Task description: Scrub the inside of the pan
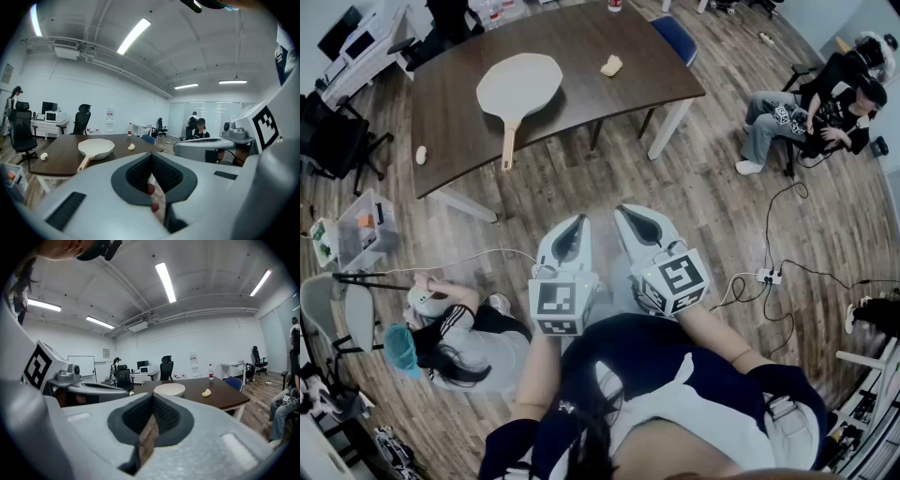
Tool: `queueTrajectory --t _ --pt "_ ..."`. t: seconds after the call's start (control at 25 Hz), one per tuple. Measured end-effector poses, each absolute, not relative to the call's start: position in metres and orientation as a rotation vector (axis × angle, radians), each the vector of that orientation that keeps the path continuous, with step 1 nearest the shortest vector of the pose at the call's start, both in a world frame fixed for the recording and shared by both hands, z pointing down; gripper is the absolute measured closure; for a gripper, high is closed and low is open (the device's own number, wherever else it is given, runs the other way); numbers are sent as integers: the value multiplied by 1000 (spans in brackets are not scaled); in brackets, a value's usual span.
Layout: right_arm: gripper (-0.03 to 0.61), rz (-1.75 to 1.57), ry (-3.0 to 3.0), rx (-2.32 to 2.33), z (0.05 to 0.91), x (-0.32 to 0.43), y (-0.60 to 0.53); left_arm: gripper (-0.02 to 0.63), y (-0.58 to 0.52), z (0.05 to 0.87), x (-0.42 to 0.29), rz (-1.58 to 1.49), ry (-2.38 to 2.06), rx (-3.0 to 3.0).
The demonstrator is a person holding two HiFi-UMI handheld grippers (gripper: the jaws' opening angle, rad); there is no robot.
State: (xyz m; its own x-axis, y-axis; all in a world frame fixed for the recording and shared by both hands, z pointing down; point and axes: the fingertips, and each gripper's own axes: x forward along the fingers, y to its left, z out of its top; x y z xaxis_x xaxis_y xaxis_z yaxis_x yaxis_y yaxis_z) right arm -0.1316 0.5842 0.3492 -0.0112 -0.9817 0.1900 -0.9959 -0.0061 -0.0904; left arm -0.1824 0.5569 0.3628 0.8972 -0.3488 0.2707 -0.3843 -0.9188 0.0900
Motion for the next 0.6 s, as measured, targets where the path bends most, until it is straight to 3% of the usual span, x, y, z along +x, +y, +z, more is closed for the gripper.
queueTrajectory --t 0.6 --pt "580 324 -2200 2114 365 -28 487 609 460 377 -78 419 -597 2892"
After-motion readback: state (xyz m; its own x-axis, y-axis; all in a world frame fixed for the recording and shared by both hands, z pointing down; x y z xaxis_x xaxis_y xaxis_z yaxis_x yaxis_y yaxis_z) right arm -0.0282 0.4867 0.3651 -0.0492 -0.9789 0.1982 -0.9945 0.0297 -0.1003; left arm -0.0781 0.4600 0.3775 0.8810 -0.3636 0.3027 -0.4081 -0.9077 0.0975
